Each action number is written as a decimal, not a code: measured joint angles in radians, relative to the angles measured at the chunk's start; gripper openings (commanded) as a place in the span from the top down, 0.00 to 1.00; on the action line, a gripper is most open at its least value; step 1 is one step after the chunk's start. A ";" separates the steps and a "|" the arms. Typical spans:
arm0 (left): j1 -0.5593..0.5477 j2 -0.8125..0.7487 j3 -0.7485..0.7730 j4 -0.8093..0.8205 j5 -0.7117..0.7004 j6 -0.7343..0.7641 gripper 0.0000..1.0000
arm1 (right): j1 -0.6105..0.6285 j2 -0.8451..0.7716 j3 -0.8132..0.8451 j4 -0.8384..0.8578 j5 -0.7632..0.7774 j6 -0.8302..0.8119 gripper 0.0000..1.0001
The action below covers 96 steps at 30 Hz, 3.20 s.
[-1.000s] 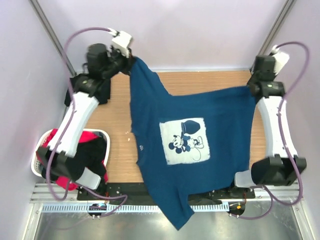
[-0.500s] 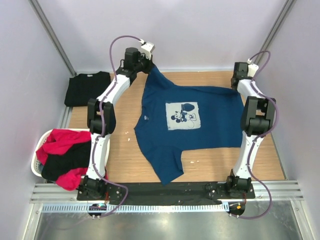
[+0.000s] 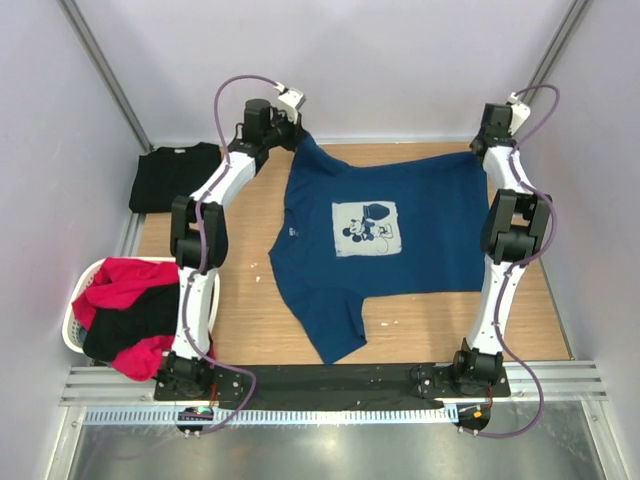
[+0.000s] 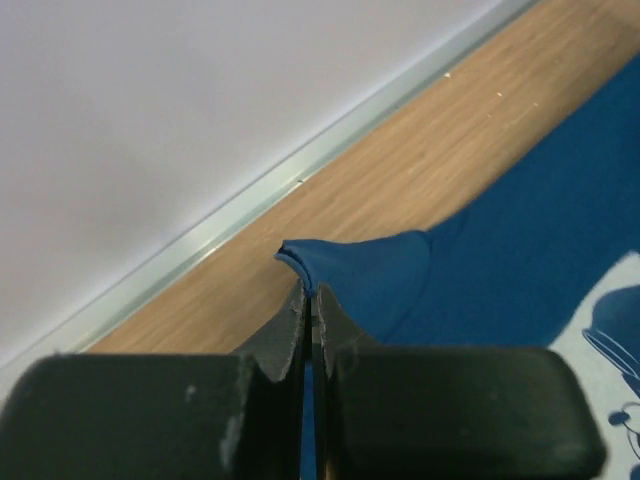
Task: Fold and stack the t-shirts
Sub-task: Fold the tshirt
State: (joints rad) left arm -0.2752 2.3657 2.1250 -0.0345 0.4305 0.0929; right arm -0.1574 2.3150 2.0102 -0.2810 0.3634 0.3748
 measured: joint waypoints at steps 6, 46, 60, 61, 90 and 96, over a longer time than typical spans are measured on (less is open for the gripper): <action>0.000 -0.090 -0.125 0.001 0.045 0.013 1.00 | -0.053 0.071 0.111 0.011 -0.117 0.040 0.99; -0.221 -0.785 -1.025 -0.090 -0.111 -0.169 1.00 | -0.127 -0.054 -0.089 -0.111 -0.130 -0.031 0.99; -0.234 -0.819 -1.141 -0.089 -0.107 -0.192 1.00 | -0.127 -0.138 -0.328 -0.110 -0.138 -0.036 0.99; -0.239 -0.819 -1.151 -0.089 -0.106 -0.192 1.00 | -0.127 -0.138 -0.336 -0.111 -0.140 -0.036 0.99; -0.282 -0.822 -1.199 -0.082 -0.117 -0.222 0.86 | -0.127 -0.138 -0.370 -0.105 -0.150 -0.063 0.99; -0.284 -0.822 -1.198 -0.082 -0.117 -0.220 0.68 | -0.127 -0.138 -0.369 -0.109 -0.150 -0.068 0.74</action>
State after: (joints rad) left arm -0.5591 1.5436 0.9272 -0.1169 0.3138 -0.1268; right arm -0.2844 2.1773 1.6409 -0.3904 0.2134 0.3073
